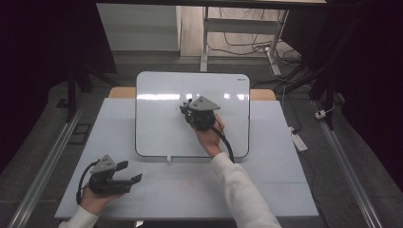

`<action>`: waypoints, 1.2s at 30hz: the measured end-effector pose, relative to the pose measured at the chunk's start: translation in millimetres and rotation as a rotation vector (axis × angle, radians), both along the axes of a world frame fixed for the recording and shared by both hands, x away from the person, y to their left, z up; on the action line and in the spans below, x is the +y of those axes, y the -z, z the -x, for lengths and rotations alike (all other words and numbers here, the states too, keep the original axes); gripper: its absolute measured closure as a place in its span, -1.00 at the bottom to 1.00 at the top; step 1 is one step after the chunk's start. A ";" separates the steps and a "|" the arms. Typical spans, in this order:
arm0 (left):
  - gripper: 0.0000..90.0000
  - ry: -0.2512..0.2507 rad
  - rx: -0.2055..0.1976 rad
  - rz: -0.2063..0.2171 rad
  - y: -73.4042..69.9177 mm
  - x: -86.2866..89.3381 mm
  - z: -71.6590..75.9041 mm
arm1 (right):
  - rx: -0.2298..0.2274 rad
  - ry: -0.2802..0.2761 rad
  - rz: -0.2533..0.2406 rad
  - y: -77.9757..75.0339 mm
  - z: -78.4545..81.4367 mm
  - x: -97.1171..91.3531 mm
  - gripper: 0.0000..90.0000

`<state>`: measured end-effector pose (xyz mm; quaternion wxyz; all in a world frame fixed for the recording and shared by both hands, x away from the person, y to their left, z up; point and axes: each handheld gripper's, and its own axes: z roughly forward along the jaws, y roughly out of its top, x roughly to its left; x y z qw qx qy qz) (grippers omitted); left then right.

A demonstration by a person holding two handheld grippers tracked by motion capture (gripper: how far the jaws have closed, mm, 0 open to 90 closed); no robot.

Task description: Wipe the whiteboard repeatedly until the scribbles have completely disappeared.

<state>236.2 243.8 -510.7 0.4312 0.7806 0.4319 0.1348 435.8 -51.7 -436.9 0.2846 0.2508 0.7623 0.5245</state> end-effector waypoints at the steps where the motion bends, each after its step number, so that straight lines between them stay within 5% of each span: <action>1: -0.50 0.000 0.000 0.000 0.0 0.0 0.0 | 0.000 0.000 0.000 0.0 0.0 0.0 0.72; 3: -0.50 0.002 0.002 0.000 0.6 0.7 -1.2 | 0.011 0.010 -0.021 -1.4 -1.7 -2.4 0.71; 8: -0.50 0.002 0.000 0.000 0.2 0.2 -0.6 | 0.016 -0.070 0.052 6.4 7.8 7.4 0.71; 13: -0.50 0.002 -0.001 0.002 -0.2 0.3 -0.1 | 0.024 0.000 -0.036 -3.8 -7.5 -1.9 0.71; 17: -0.50 0.001 0.002 0.007 0.3 1.4 -1.2 | 0.039 -0.049 -0.004 1.7 1.0 5.5 0.71; 19: -0.50 0.002 0.002 0.006 0.5 1.4 -1.5 | 0.006 -0.066 0.046 5.6 5.8 10.0 0.72; 27: -0.50 0.004 -0.004 0.006 -0.9 0.9 0.0 | 0.014 0.031 -0.074 -9.9 -14.9 1.2 0.72; 31: -0.50 0.005 -0.001 0.009 -0.1 1.9 -1.1 | 0.035 -0.077 0.002 6.5 3.2 16.9 0.72; 33: -0.50 0.005 -0.002 0.009 -0.4 1.7 -0.7 | 0.026 -0.080 0.010 6.0 2.7 16.8 0.72; 36: -0.50 0.005 -0.008 0.008 -1.4 1.4 1.0 | -0.003 -0.009 -0.018 -3.3 -6.6 7.4 0.72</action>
